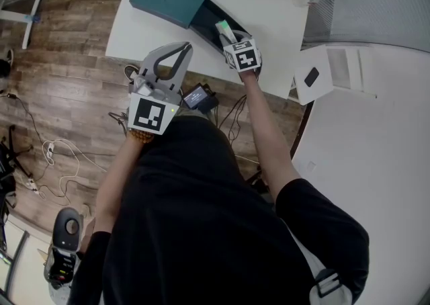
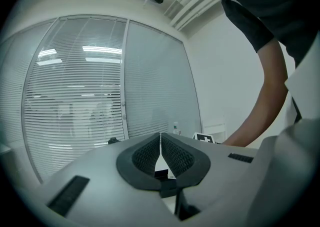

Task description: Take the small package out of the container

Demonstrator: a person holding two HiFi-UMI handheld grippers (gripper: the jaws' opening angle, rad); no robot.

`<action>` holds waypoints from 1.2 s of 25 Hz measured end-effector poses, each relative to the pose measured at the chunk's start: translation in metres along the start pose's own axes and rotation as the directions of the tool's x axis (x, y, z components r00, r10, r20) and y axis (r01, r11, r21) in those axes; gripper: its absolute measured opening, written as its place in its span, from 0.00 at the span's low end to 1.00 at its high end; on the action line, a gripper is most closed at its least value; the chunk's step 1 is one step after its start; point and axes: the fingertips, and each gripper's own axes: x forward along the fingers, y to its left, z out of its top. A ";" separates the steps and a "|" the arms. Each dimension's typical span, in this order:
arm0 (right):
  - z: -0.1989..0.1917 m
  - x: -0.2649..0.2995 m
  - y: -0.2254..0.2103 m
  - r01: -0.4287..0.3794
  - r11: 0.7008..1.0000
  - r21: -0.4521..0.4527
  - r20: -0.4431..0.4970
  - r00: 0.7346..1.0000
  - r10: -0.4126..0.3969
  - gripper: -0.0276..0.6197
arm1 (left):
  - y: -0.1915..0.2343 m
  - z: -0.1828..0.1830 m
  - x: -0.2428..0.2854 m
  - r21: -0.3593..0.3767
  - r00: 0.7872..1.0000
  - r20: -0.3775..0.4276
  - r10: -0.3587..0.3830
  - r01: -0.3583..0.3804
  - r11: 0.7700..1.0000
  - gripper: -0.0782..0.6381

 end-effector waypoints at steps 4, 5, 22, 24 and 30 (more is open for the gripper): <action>0.004 -0.004 0.001 -0.002 1.000 0.002 0.012 1.000 0.002 0.18 | -0.002 0.002 -0.001 0.001 1.000 0.001 0.000 0.000 1.000 0.12; 0.006 -0.005 0.001 -0.002 1.000 0.002 0.016 1.000 0.002 0.18 | -0.002 0.002 -0.001 0.002 1.000 0.001 -0.001 0.001 1.000 0.12; 0.034 -0.027 0.002 -0.004 1.000 0.029 0.111 0.994 0.001 0.18 | -0.008 0.005 -0.005 0.013 1.000 0.005 -0.003 0.003 1.000 0.12; 0.038 -0.030 0.002 -0.004 0.999 0.034 0.126 0.992 -0.001 0.18 | -0.008 0.004 -0.006 0.008 1.000 0.006 -0.002 0.001 1.000 0.12; 0.048 -0.041 0.007 0.000 0.999 0.041 0.161 0.987 -0.007 0.18 | -0.009 0.007 -0.008 0.006 1.000 0.010 -0.001 0.001 1.000 0.12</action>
